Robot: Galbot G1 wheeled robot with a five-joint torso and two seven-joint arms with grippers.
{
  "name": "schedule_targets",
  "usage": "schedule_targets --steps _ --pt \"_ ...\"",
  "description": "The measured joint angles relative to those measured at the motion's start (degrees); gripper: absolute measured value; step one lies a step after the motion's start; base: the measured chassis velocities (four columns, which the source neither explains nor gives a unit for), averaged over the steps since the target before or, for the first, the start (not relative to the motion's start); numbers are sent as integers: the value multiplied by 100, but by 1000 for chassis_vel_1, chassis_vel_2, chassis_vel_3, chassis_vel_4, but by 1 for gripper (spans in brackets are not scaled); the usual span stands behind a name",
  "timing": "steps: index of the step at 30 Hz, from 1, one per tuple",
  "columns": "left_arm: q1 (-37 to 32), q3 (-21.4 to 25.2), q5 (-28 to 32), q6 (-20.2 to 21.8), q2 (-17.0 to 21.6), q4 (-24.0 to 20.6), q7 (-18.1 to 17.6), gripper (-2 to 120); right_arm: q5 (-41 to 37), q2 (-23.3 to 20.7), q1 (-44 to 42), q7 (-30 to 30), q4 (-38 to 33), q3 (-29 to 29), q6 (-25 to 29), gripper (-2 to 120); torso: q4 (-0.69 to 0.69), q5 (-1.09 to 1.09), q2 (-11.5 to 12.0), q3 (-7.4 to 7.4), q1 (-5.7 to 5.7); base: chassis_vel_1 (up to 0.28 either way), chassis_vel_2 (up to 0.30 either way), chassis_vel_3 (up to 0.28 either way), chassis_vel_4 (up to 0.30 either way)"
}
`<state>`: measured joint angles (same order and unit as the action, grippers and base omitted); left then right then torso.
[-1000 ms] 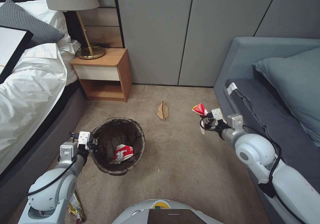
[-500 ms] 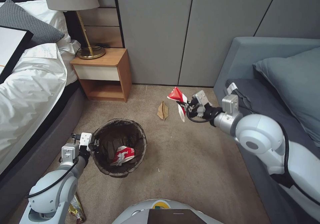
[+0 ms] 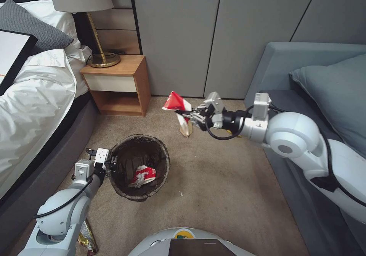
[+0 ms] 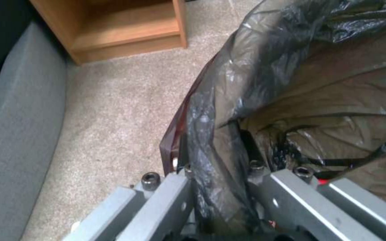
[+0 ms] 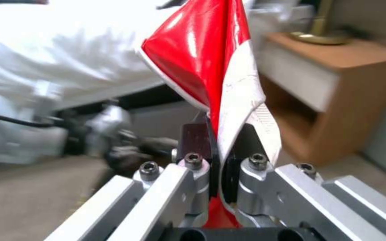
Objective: Pick up the trash bin, then pick up the garbage from the floor and place it into the trash bin.
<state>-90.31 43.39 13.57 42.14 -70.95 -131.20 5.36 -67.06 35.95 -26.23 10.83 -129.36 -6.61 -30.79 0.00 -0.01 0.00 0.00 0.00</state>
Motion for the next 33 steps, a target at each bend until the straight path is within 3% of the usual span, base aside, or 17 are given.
schedule_targets --steps 1,5,8,21,33 --pt "0 0 0 0 0 0 0 0 0 0 0 0 0 0 0 0 0 0 0 0 0 0 0 0 0" --pt "96 30 3 0 10 106 1 0 -674 578 1092 -613 177 -1117 -71 0 2 -2 0 0 0 0 0 0 0" --pt "133 55 5 0 11 159 1 0 -799 835 1382 -875 261 -1522 -97 0 2 -2 0 0 0 0 0 0 0" --pt "266 73 18 0 -39 356 -5 0 -993 1437 1793 -1418 868 -2902 -23 0 0 -1 0 0 0 0 0 0 0" --pt "259 152 37 0 -21 354 -3 0 -599 1777 1341 -1475 1636 -3216 71 0 -1 0 0 -1 0 0 0 0 0"
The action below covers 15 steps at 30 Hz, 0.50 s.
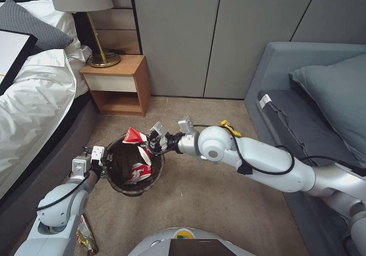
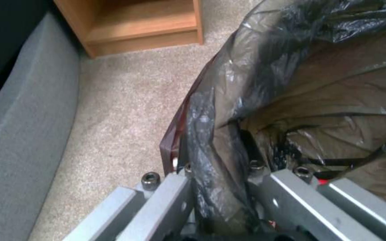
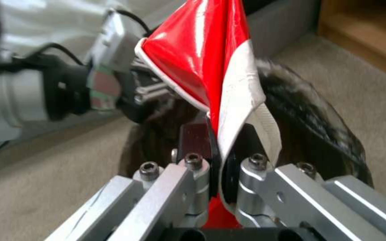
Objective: Pick up the trash bin, then pick up the garbage from the floor and place it into the trash bin.
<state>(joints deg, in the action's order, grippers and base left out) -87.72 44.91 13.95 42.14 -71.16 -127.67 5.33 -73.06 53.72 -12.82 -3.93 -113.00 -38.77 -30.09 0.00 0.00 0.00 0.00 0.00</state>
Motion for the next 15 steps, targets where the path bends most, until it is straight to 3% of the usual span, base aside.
schedule_targets --steps 15 --pt "59 28 16 0 -8 100 4 0 100 624 -218 -111 776 -373 111 0 0 -1 0 0 0 0 0 0 0"
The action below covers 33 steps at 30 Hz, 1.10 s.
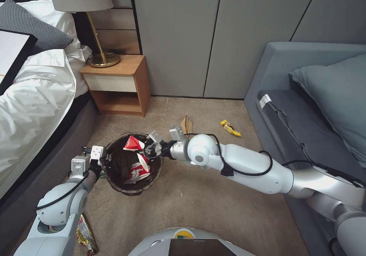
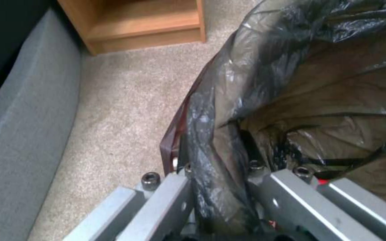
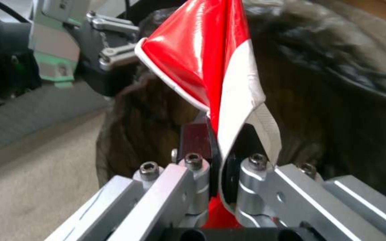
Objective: Pick up the trash bin, then pick up the garbage from the floor and place it into the trash bin.
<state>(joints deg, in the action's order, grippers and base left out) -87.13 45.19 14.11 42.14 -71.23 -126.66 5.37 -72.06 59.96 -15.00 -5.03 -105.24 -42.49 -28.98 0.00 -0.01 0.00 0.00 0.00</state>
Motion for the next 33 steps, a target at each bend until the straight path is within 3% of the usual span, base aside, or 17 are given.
schedule_targets --steps 12,18,23,33 --pt "44 -7 0 0 -4 97 11 0 -9 653 83 -173 374 -291 38 2 0 1 0 0 0 0 0 0 0" --pt "32 -1 0 0 -1 104 22 0 -5 824 121 -234 524 -279 59 19 0 1 0 0 0 0 0 0 0" --pt "40 1 -1 0 5 107 23 0 -23 960 177 -282 591 -238 63 41 1 1 0 0 0 0 0 0 0" --pt "-5 15 -5 0 23 63 64 0 -66 982 237 -357 616 -115 56 77 1 1 0 0 0 0 0 0 0"
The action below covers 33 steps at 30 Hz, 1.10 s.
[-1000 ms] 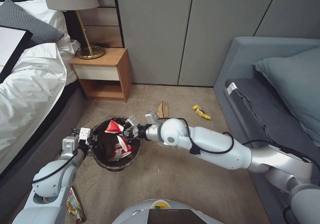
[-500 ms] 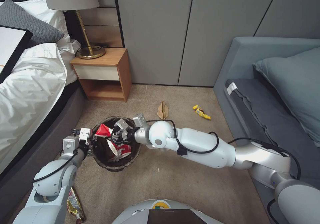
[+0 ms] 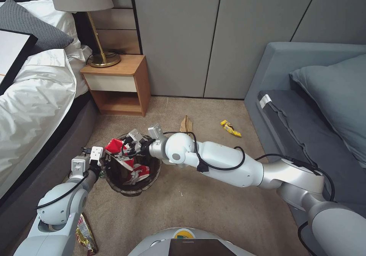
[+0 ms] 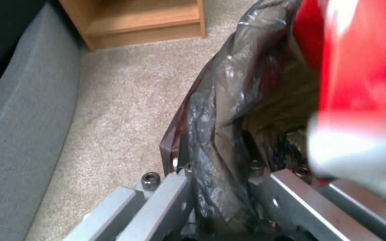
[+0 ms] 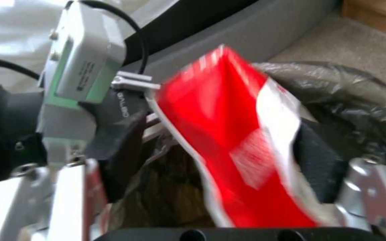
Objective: Pick up the trash bin, then pick up the garbage from the floor and place it into the trash bin.
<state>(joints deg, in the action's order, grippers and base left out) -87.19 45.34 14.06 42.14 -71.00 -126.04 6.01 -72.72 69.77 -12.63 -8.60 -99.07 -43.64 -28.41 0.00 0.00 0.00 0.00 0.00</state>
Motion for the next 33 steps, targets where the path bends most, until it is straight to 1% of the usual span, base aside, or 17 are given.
schedule_targets --steps 2,3,5,8,23,30,31,33 --pt "-6 -1 0 0 -4 -8 3 0 -25 -37 0 -13 -48 14 -35 84 -1 0 0 0 0 0 0 0 0" --pt "-6 -1 0 0 -4 -8 3 0 -25 -37 0 -13 -48 14 -35 84 -1 0 0 0 0 0 0 0 0" --pt "1 -5 -2 0 -5 -10 5 0 -29 -92 -3 -34 -95 12 -80 96 0 0 0 0 0 0 0 0 0" --pt "10 -5 -2 0 -5 -10 8 0 -25 -125 -13 -51 -106 6 -105 99 -1 1 0 0 0 0 0 0 0" --pt "40 5 -8 0 -9 27 16 0 22 -269 -109 -83 -123 37 -152 100 -1 1 0 0 0 0 0 0 0" --pt "38 4 -19 0 -11 52 16 0 -192 -314 -71 -108 -380 165 -155 100 -1 1 0 0 0 0 0 0 0" --pt "43 6 -19 0 -8 56 17 0 -389 -340 -46 -168 -486 225 -155 100 0 0 0 0 0 0 0 0 0" --pt "57 8 -18 0 -2 69 17 0 -1073 -359 -33 -480 -692 356 -159 100 -1 1 0 0 0 0 0 0 0"
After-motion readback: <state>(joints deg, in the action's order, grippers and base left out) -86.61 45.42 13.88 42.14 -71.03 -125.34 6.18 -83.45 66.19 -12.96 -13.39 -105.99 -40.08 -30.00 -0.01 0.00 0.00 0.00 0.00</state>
